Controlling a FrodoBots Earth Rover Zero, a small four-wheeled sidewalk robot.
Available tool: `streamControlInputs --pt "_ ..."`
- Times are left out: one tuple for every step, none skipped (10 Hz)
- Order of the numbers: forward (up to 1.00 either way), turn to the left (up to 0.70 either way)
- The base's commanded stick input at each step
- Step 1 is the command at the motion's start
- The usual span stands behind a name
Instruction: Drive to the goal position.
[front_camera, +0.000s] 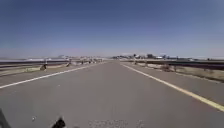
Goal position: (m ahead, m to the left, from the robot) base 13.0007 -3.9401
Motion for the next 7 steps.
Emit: streamControlInputs --pt "1.00 0.00" --pt "1.00 0.00" --pt "1.00 0.00" --pt "1.00 0.00" --pt "1.00 0.00" --pt "1.00 0.00" --pt "1.00 0.00"
